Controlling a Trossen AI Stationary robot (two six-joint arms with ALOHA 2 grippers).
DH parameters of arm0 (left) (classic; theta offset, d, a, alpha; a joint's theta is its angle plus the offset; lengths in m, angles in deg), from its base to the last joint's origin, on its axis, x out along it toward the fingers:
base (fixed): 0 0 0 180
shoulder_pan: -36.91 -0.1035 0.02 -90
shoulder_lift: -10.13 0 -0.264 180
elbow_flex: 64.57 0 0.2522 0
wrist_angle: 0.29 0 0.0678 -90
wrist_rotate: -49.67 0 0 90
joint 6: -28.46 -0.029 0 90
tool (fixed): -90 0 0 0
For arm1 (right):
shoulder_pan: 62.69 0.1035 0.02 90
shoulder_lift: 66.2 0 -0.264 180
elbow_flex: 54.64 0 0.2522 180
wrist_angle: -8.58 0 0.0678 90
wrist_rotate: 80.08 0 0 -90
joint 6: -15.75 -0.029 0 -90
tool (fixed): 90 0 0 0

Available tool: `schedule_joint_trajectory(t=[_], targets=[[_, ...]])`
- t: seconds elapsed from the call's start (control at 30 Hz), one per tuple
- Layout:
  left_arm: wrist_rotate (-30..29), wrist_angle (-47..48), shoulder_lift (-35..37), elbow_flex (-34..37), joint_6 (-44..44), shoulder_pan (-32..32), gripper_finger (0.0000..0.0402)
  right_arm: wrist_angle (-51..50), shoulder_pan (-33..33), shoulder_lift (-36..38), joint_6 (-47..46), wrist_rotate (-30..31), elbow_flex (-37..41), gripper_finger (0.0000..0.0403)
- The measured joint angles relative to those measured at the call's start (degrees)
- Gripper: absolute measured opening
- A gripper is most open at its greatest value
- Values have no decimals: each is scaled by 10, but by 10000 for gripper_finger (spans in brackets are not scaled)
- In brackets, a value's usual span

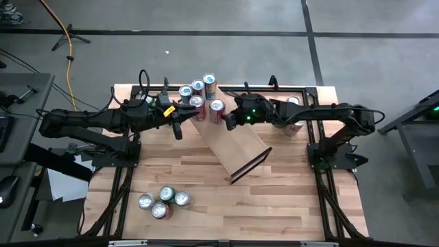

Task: Place canned beverage on shelf
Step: Put the top red soda can on the shelf aligned with the other red soda can, then put the red soda can on the shelf aligned with the other red soda cans

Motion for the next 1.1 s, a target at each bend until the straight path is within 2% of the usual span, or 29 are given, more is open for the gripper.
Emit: schedule_joint_trajectory(t=[0.23,0.8,1.1], targets=[[-10,0,0,0,0,0,3,35,-28,-5,17,-29,0,0],[-30,-32,0,0,3,0,3,128,-35,-55,14,-38,0,0],[-29,-36,0,0,9,0,3,112,-38,-41,56,-51,0,0]])
